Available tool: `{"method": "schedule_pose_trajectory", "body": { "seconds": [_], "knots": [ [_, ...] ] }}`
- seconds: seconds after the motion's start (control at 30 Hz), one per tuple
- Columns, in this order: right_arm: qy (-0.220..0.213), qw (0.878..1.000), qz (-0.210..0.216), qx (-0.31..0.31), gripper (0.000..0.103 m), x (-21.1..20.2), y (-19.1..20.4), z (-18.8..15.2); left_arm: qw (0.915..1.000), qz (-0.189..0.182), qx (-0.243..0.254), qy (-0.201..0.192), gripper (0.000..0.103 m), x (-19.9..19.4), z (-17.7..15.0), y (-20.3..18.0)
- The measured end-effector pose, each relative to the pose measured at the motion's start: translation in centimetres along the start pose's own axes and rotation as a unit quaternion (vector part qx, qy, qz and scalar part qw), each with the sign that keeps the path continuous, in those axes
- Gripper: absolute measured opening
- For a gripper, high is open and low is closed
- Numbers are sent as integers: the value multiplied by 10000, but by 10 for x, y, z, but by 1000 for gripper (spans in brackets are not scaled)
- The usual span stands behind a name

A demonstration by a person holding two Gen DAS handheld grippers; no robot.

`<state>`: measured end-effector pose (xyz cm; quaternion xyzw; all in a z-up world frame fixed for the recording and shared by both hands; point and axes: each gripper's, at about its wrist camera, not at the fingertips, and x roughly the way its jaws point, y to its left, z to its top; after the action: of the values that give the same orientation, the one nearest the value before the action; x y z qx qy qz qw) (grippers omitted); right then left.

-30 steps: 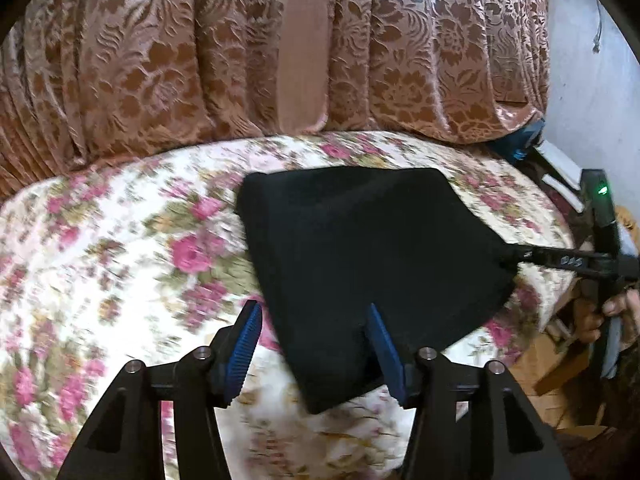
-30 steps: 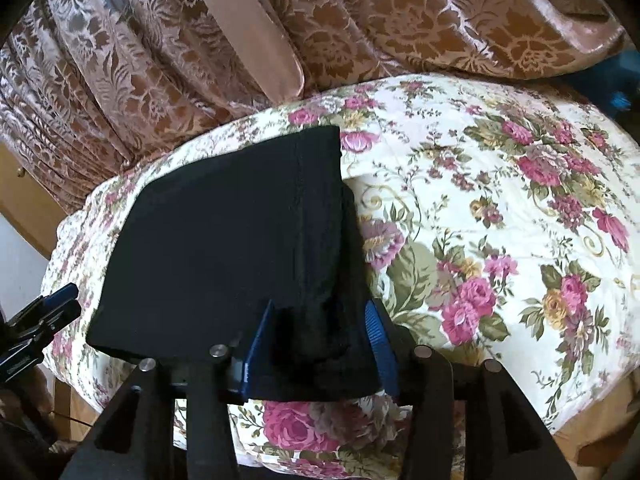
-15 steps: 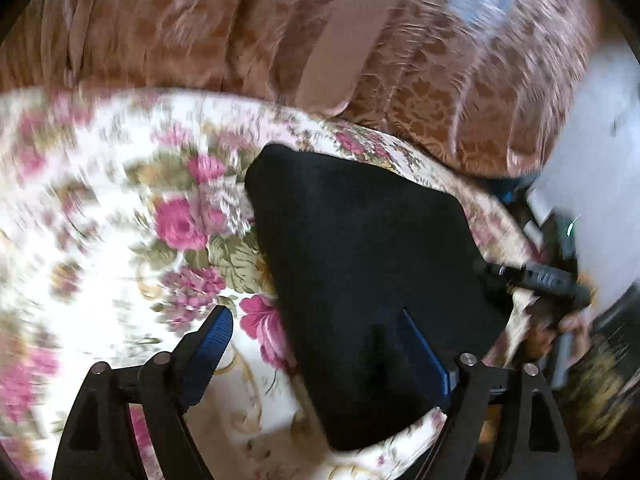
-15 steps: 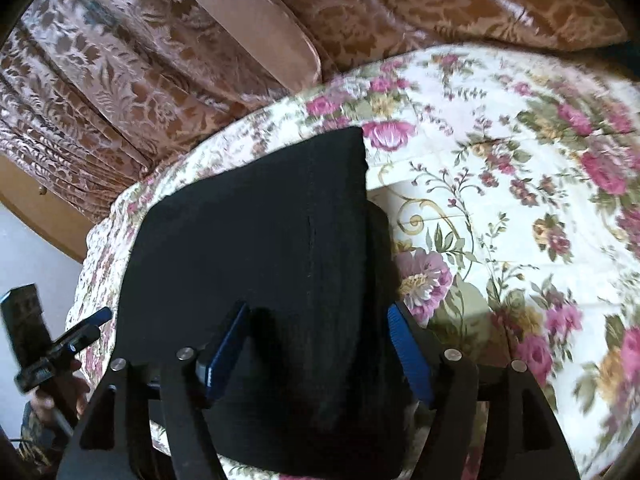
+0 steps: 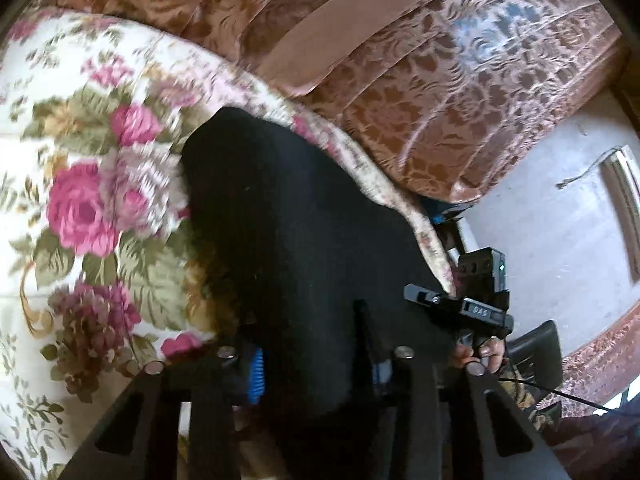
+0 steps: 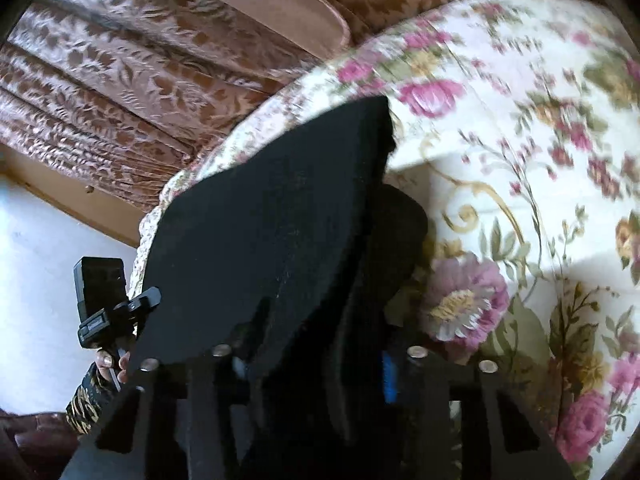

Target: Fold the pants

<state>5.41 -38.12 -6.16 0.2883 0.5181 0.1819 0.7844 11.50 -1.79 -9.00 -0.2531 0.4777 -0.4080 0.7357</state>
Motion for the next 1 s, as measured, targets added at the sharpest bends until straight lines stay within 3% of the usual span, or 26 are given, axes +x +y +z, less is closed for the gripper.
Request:
{"method": "schedule_pose_trajectory", "body": {
  "seconds": [0.13, 0.3, 0.43, 0.53, 0.7, 0.73, 0.8, 0.87, 1.0],
  "knots": [
    [-214, 9986, 136, -469, 40, -5, 33, 20, 9981, 87, 478, -372, 35, -27, 29, -21],
    [-361, 9957, 312, -799, 40, 26, 64, 76, 9931, 556, 729, -737, 36, -52, 84, -12],
    [-272, 9955, 339, -842, 40, 73, 74, 121, 9880, 1159, 692, -753, 37, -53, 126, 23],
    [-134, 9958, 261, -862, 40, 112, 80, 149, 9857, 1415, 562, -718, 37, -49, 146, 45],
    [184, 9980, 64, -594, 47, 164, 63, 165, 9815, 1837, 267, -477, 42, -40, 149, 94],
    [227, 9985, 4, -508, 52, 171, 57, 165, 9775, 2057, 282, -370, 47, -32, 145, 100],
    [167, 9992, 88, -346, 54, 174, 48, 161, 9734, 2212, 341, -492, 55, -32, 139, 99],
    [89, 9993, -79, -349, 64, 171, 49, 159, 9667, 2482, 258, -573, 65, -35, 138, 95],
    [-154, 9945, -763, -705, 66, 155, 74, 154, 9321, 3492, 390, -883, 66, -44, 129, 65]
  ]
}}
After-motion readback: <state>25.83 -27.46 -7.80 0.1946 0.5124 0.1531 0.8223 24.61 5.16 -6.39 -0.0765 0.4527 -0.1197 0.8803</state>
